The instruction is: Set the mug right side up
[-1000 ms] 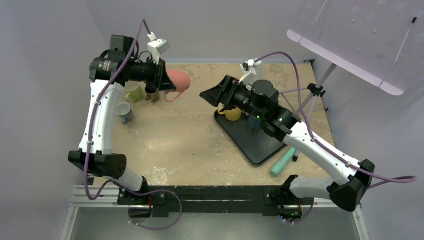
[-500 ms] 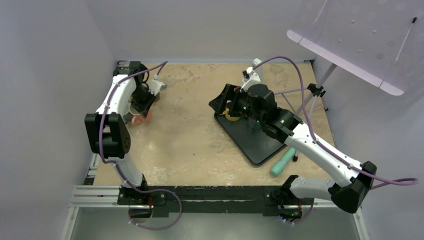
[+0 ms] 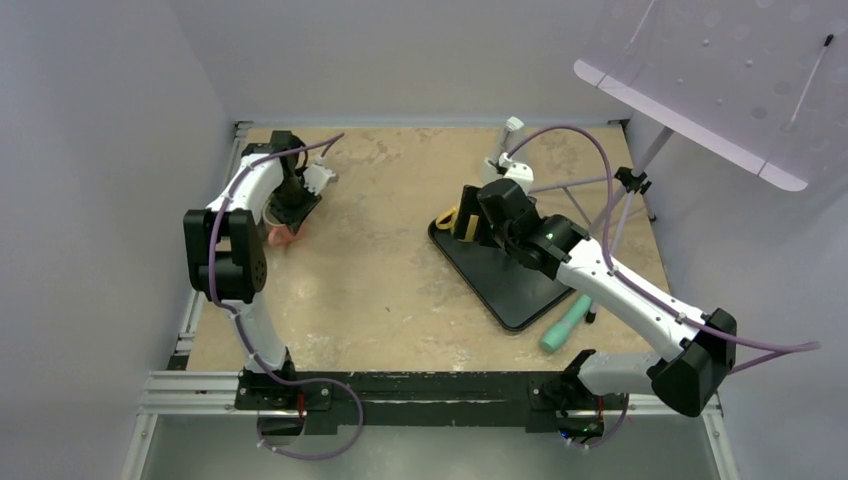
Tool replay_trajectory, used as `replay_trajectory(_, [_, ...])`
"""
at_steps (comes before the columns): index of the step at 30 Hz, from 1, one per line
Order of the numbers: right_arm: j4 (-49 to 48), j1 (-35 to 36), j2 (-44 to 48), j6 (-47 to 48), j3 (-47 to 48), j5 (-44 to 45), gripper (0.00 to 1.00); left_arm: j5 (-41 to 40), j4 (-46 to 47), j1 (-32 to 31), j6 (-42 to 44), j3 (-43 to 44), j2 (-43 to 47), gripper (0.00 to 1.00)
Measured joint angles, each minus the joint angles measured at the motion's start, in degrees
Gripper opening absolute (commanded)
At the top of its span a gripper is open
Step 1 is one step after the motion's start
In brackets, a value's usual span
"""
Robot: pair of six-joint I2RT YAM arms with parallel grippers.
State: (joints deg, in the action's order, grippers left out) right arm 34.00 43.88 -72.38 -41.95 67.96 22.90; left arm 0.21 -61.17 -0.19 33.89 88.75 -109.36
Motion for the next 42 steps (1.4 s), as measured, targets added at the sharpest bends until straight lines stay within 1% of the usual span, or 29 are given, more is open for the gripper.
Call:
replay_trajectory(2, [1.44, -1.77, -0.02, 0.98, -1.07, 1.01, 0.96, -0.11, 0.74, 0.04, 0.37, -0.39, 0.0, 0.48])
replay_trajectory(5, [1.73, -5.64, -0.09, 4.07, -2.27, 1.01, 0.91, 0.5, 0.61, 0.48, 0.31, -0.52, 0.0, 0.56])
replay_trajectory(7, [0.83, -7.39, -0.42, 7.63, -2.38, 0.02, 0.87, 1.31, 0.24, 0.87, 0.26, -0.48, 0.2, 0.6])
replay_trajectory(9, [-0.04, -7.63, -1.49, 11.02, -1.86, -1.33, 0.84, 2.34, -0.7, 1.09, 0.24, -0.33, 0.68, 0.62])
replay_trajectory(12, [-0.42, -7.17, -5.99, 16.48, 2.14, -3.61, 0.82, 4.57, -3.26, 1.25, 0.09, 1.18, 2.67, 0.65])
replay_trajectory(17, [-2.21, -5.7, -19.06, 32.35, 14.21, -9.07, 0.85, 10.05, -6.78, 1.25, -0.26, 4.61, 9.97, 0.66])
replay_trajectory(20, [-0.81, -5.09, -28.85, 42.18, 22.86, -10.69, 0.86, 13.66, -9.11, 1.25, -0.28, 5.57, 14.73, 0.67])
replay_trajectory(22, [1.4, -4.96, -35.41, 47.1, 28.92, -11.1, 0.88, 15.06, -10.1, 1.25, -0.35, 5.29, 16.98, 0.67])
replay_trajectory(26, [5.68, -4.94, -47.19, 53.66, 39.34, -11.8, 0.9, 16.2, -9.81, 1.25, -0.52, 0.42, 20.26, 0.67])
replay_trajectory(31, [11.15, -5.18, -56.96, 58.25, 46.95, -11.87, 0.88, 16.2, -10.1, 1.25, -0.7, -4.76, 20.31, 0.66])
replay_trajectory(33, [13.51, -5.4, -59.01, 59.23, 48.3, -12.02, 0.87, 16.06, -10.03, 1.25, -0.68, -5.92, 20.33, 0.66])
replay_trajectory(35, [15.19, -5.68, -59.34, 60.02, 47.74, -12.26, 0.87, 16.04, -9.81, 1.25, -0.68, -6.49, 20.33, 0.67])
replay_trajectory(40, [16.92, -6.27, -55.84, 61.37, 43.52, -13.05, 0.84, 16.15, -9.44, 1.25, -0.66, -6.62, 20.35, 0.67])
replay_trajectory(42, [17.16, -6.36, -54.6, 61.51, 42.23, -13.0, 0.8, 16.39, -9.29, 1.25, -0.68, -6.6, 20.35, 0.67])
